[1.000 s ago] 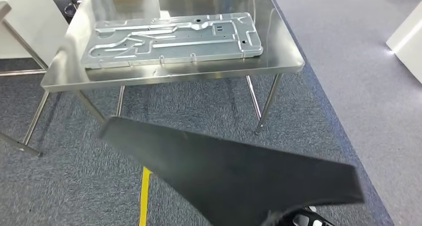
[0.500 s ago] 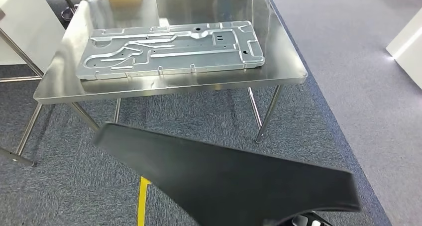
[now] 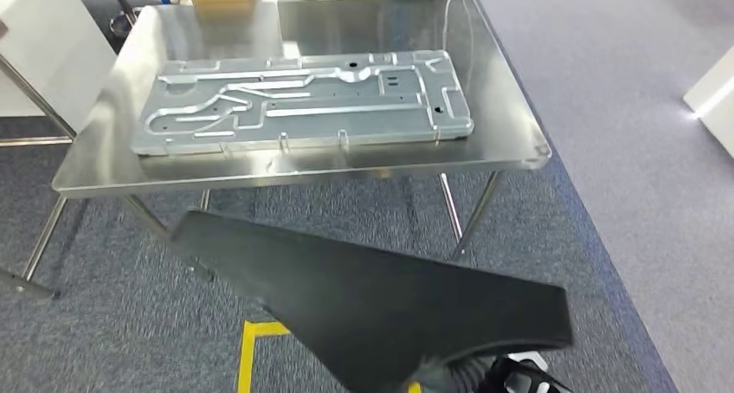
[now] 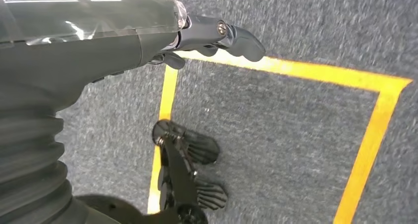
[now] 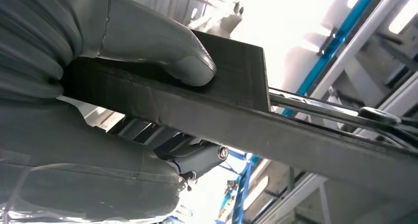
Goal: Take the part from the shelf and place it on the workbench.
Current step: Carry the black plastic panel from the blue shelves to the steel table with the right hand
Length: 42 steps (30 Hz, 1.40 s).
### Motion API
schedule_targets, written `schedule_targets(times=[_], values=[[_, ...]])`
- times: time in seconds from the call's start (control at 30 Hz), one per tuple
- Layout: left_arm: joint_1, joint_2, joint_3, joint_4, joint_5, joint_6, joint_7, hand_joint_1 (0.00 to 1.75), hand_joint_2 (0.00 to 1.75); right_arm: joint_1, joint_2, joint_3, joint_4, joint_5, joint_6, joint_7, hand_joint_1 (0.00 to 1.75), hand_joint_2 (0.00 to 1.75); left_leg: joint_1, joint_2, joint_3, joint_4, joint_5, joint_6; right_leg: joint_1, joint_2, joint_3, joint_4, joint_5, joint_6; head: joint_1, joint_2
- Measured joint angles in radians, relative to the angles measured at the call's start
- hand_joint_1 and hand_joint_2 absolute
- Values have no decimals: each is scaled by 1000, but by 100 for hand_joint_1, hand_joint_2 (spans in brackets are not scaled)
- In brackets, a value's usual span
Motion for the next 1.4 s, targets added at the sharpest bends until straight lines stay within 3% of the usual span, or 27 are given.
schedule_targets(times=[0.07,0.1,0.17,0.23,0.27,0.37,0.4,0.43,0.53,0.6,0.7,0.73,0.77,0.8,0.87,0.93,1.03,1.1,1.2,1.23,1.27,1.3,1.37,1.4], values=[[-2,-1,0,0,0,0,0,0,175,-2,0,-1,0,-2,-1,0,168,175,-1,6,-12,39,-2,-9,-6,-2,23,-13,-3,-8,-2,0],[-4,-1,0,-1,1,0,0,0,175,-3,0,-1,0,-2,-1,0,168,175,1,9,-36,84,-13,-14,-9,-4,34,-18,-6,-11,-4,0],[-6,-3,0,-1,2,-1,0,0,175,-4,0,-1,0,-2,0,0,168,175,6,15,-114,203,-57,-22,-12,-6,48,-22,-19,-14,-7,0],[-3,-3,1,-1,6,-1,1,0,175,-4,0,-1,0,-2,1,1,168,175,12,18,-175,266,-91,-29,-13,-7,64,-22,-34,-12,-8,0],[-1,-3,1,-1,7,-1,1,0,175,-4,0,-1,0,-2,1,1,168,175,14,19,-183,252,-79,-32,-15,-6,74,-22,-42,-10,-8,0],[0,-3,2,-1,9,0,2,0,175,-4,0,0,1,-2,4,1,168,175,20,24,-144,80,47,-36,-17,-7,107,-19,-69,4,-7,0],[0,-3,2,-1,9,0,2,0,175,-5,0,0,1,-2,5,1,168,175,18,25,-134,38,71,-32,-17,-7,113,-18,-77,10,-8,0],[1,-3,2,-1,9,0,2,0,175,-5,1,0,1,-2,6,1,168,175,17,26,-129,17,83,-26,-17,-7,116,-17,-84,17,-7,0],[3,-4,2,-1,9,0,3,0,175,-7,3,1,0,-3,5,0,168,175,14,24,-113,10,81,-2,-17,-7,125,-5,-93,37,-6,0],[0,-3,3,-1,9,0,2,0,175,-11,4,2,-1,-4,3,0,168,175,15,21,-97,5,75,10,-20,-8,104,47,-111,45,-6,0],[-3,-2,2,-1,9,-1,-1,0,175,-12,5,2,-1,-7,1,0,168,175,9,20,-82,4,61,21,-21,-8,-16,225,-172,49,-6,0],[-3,-2,2,-1,9,-1,-1,0,175,-12,5,2,-1,-8,1,0,168,175,6,19,-74,4,53,22,-20,-8,-51,261,-181,47,-6,0],[-2,-1,2,-1,9,-1,-2,0,175,-11,5,2,-1,-9,0,0,168,175,3,19,-63,4,45,24,-17,-8,-70,264,-173,41,-6,0],[-2,-1,2,-1,9,-1,-2,0,175,-11,5,2,-2,-9,0,0,168,175,-1,18,-51,4,36,24,-13,-8,-72,232,-143,32,-6,0],[-2,-2,3,-1,8,-2,-2,0,175,-11,5,0,-6,-11,-2,0,168,175,-6,16,-27,3,19,24,4,-6,-46,111,-48,4,-7,0],[-4,-5,3,-1,8,-3,-4,0,175,-12,5,-2,-12,-13,-7,0,168,175,-7,12,-14,-1,4,18,20,-1,-24,26,2,-20,-8,0],[-4,-3,3,-1,8,-4,-6,0,175,-17,5,-6,-22,-18,-14,0,168,175,-9,11,-2,9,1,4,19,3,2,-6,8,-29,-8,0],[-5,-1,3,-2,9,-5,-8,0,175,-26,5,-8,-28,-20,-17,-1,168,175,-9,13,-18,62,-12,-5,10,1,28,-21,4,-32,-10,0],[-7,-1,3,-2,10,-6,-9,0,175,-39,4,-10,-31,-22,-19,-2,168,175,5,16,-118,220,-80,-24,3,-2,51,-27,-13,-32,-15,0],[-6,-1,3,-2,10,-6,-9,0,175,-40,4,-10,-30,-22,-19,-2,168,175,10,18,-147,252,-91,-31,1,-2,57,-27,-20,-29,-15,0],[-4,0,3,-2,10,-5,-9,0,175,-43,3,-10,-30,-23,-19,-2,168,175,15,19,-163,256,-81,-38,-2,-1,65,-27,-27,-25,-15,0],[-3,0,3,-2,10,-5,-9,0,175,-47,2,-10,-30,-23,-20,-2,168,175,20,20,-163,225,-49,-44,-6,0,75,-26,-35,-19,-15,0],[-3,-1,3,-2,11,-4,-9,0,175,-59,0,-11,-29,-24,-23,-2,168,175,28,21,-132,106,44,-56,-14,1,97,-23,-54,-6,-15,0],[-3,-1,3,-2,11,-4,-10,0,175,-65,-1,-11,-28,-23,-26,-2,168,175,28,22,-118,52,65,-57,-16,1,104,-20,-62,1,-16,0]])
